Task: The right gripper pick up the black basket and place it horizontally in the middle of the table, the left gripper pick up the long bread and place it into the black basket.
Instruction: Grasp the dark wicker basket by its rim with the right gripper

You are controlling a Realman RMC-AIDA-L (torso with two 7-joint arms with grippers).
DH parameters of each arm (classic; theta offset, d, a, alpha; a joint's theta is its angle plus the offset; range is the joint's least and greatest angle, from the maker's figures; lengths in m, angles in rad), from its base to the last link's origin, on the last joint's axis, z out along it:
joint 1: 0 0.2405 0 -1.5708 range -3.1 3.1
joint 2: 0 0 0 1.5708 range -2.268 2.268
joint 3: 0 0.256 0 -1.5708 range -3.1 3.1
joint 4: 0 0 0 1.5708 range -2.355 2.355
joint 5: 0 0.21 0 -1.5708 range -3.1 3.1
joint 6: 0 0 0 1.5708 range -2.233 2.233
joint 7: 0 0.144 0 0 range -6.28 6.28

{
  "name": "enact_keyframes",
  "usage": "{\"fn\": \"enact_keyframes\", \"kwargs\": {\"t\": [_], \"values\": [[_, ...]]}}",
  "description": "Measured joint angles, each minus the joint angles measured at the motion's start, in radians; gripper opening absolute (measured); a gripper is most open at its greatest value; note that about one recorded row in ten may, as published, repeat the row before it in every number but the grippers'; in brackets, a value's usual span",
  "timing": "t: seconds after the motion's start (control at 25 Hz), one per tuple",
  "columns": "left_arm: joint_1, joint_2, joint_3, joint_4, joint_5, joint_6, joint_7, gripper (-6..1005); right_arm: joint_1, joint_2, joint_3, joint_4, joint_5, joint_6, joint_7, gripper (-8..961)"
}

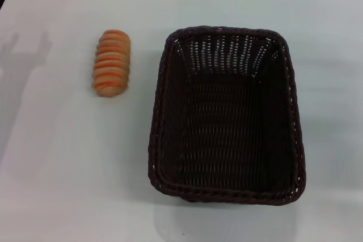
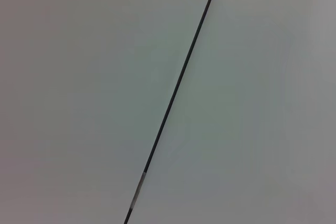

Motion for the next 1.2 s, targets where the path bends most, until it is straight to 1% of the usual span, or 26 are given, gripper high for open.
{"fn": "enact_keyframes", "kwargs": {"t": [0.16, 0.28, 0.32, 0.44, 0.84, 0.96, 1.0, 1.08, 1.16, 1.2], "values": [[0.019, -0.008, -0.003, -0.017, 0.0, 0.014, -0.002, 754, 0.003, 0.0, 0.007, -0.002, 0.0, 0.0, 0.002, 689], [0.022, -0.01, 0.001, -0.018, 0.0, 0.019, -0.006, 753, 0.005, 0.0, 0.008, -0.002, -0.001, -0.002, 0.003, 687], [0.024, -0.016, 0.002, -0.018, 0.0, 0.02, -0.004, 753, 0.005, 0.0, 0.008, -0.002, -0.001, -0.004, 0.002, 686], [0.024, -0.02, 0.001, -0.018, 0.0, 0.021, 0.003, 753, 0.005, 0.0, 0.009, -0.002, -0.001, -0.005, 0.002, 684], [0.027, -0.019, 0.003, -0.034, 0.0, 0.023, -0.002, 750, -0.009, 0.005, 0.002, 0.018, -0.002, 0.007, -0.002, 677], [0.029, -0.017, 0.008, -0.04, 0.0, 0.022, -0.003, 750, -0.031, 0.007, 0.003, 0.059, -0.002, 0.055, -0.005, 675], [0.03, -0.014, 0.013, -0.041, 0.0, 0.021, -0.003, 750, -0.045, 0.006, 0.007, 0.099, -0.002, 0.102, -0.009, 674], [0.031, -0.013, 0.014, -0.042, 0.0, 0.021, -0.003, 749, -0.052, 0.004, 0.008, 0.121, -0.002, 0.126, -0.015, 673], [0.034, -0.013, 0.016, -0.044, 0.0, 0.022, -0.003, 749, -0.071, 0.003, 0.009, 0.179, 0.0, 0.178, -0.071, 671], [0.04, -0.012, 0.016, -0.051, 0.0, 0.023, -0.003, 748, -0.092, 0.005, 0.009, 0.249, 0.005, 0.234, -0.16, 671]]}}
